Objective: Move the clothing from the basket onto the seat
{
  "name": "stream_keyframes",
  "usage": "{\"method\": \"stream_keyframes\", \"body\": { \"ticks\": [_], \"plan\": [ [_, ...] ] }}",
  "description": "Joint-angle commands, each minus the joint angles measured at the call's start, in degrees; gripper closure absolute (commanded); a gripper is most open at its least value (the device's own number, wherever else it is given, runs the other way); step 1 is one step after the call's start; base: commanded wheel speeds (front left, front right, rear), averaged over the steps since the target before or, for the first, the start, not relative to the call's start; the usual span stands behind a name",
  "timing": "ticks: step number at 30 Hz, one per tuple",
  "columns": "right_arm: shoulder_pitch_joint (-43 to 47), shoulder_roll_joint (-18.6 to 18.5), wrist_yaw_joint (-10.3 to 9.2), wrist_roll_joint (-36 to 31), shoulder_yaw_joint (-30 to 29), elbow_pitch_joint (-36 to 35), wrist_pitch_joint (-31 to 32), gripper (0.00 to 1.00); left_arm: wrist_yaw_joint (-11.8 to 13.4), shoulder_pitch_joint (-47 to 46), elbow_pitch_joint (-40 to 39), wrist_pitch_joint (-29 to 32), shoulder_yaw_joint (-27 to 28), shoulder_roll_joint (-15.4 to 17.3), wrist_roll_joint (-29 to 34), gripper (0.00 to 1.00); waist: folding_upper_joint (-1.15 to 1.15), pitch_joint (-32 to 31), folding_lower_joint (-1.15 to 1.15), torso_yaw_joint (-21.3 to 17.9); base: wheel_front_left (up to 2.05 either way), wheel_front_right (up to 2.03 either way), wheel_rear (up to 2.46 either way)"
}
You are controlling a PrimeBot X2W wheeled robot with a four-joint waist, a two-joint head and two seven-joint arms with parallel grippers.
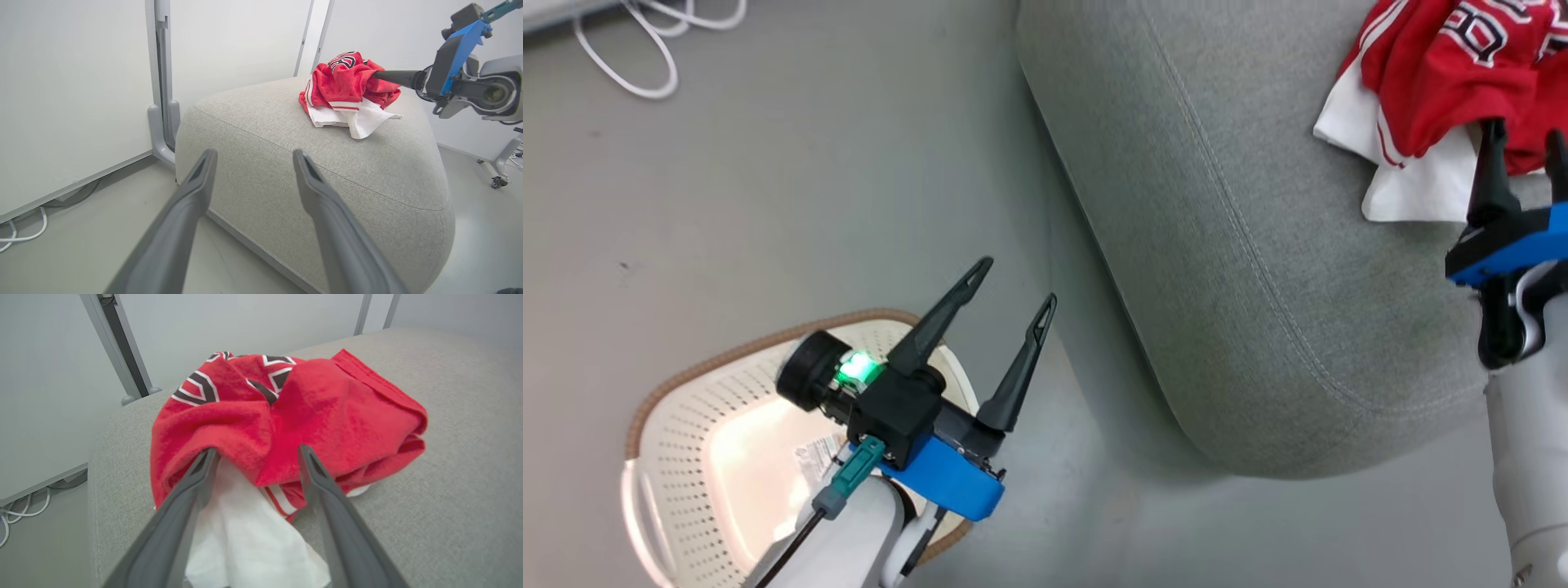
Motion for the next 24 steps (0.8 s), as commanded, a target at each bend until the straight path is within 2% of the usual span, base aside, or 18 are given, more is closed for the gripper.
{"method": "stream_keyframes", "body": {
  "ticks": [1, 6, 13, 24],
  "plan": [
    [1.0, -0.5, 0.03, 0.1, 0.2, -0.3, -0.3, 0.00, 0.1, 0.3, 0.3, -0.5, 0.2, -0.2, -0.4, 0.00, 0.00, -2.6, 0.00, 1.4, 0.00, 0.00, 0.00],
    [5.3, -1.0, 0.03, 0.9, 1.7, -1.4, -0.3, 0.00, 0.8, 2.3, 4.0, -0.9, 1.8, -2.7, -2.2, 0.00, 0.00, -7.3, 0.00, 3.1, 0.00, 0.00, 0.00],
    [11.7, -2.0, 0.03, 1.2, 4.6, -4.4, -0.2, 0.00, 0.6, 6.3, 5.0, -0.9, 5.4, -5.5, -3.0, 0.00, 0.00, -13.5, 0.00, 5.9, 0.00, 0.00, 0.00],
    [22.6, 0.2, 0.03, 3.6, 5.0, -12.0, -0.2, 0.00, 0.0, 9.7, 7.3, -0.9, 11.7, -8.9, -3.1, 0.00, 0.00, -20.1, 0.00, 11.4, 0.00, 0.00, 0.00]
  ]
}}
